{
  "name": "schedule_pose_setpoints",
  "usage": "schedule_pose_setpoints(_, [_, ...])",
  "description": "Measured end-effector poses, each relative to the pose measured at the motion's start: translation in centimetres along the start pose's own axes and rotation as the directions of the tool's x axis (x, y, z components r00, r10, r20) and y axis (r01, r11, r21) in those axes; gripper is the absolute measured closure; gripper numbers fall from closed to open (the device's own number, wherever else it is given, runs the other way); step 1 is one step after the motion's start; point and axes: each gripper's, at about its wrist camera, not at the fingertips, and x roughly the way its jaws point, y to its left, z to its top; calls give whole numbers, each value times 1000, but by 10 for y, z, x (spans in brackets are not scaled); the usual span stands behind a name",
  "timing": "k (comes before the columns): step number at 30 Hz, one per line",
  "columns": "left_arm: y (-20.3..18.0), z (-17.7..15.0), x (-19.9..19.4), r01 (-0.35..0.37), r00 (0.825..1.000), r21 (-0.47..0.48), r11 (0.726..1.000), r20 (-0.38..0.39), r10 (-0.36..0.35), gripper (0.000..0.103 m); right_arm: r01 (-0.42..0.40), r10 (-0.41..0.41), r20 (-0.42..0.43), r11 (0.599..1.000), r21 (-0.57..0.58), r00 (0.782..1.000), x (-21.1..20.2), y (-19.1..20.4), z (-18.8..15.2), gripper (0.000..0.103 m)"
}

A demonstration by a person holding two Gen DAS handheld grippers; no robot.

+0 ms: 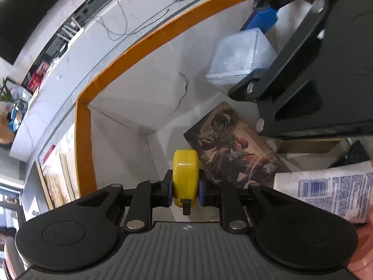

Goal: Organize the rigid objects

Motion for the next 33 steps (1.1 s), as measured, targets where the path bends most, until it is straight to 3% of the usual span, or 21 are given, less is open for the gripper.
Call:
schedule_pose_setpoints(5, [5,1,0,-12,1000,-25,1000,-16,11,76,8,-8,18,1000,6,1000,-4,2,-4,51])
schedule_pose_setpoints(9, [7,3,-8,-20,1000,-36,999,13,20,73,24,-24,31,1000,16,999,-10,5,-6,45])
schedule_pose_setpoints(17, [18,1,-39,-1,999,-94,996,54,6,60,36,-39,68,998,45,997,-41,2,-6,44])
schedule_pose_setpoints(20, [29,-4,-58,-1,996,-147,989,93,14,54,41,-48,80,996,83,996,-60,2,-7,35])
schedule_pose_setpoints(26, [42,-25,-114,7,982,-256,967,185,42,48,15,-33,99,985,172,995,-104,4,-13,28])
schedule_pose_setpoints(33, [41,-43,-185,26,945,-340,940,314,88,37,32,-58,113,974,222,992,-161,21,-33,25])
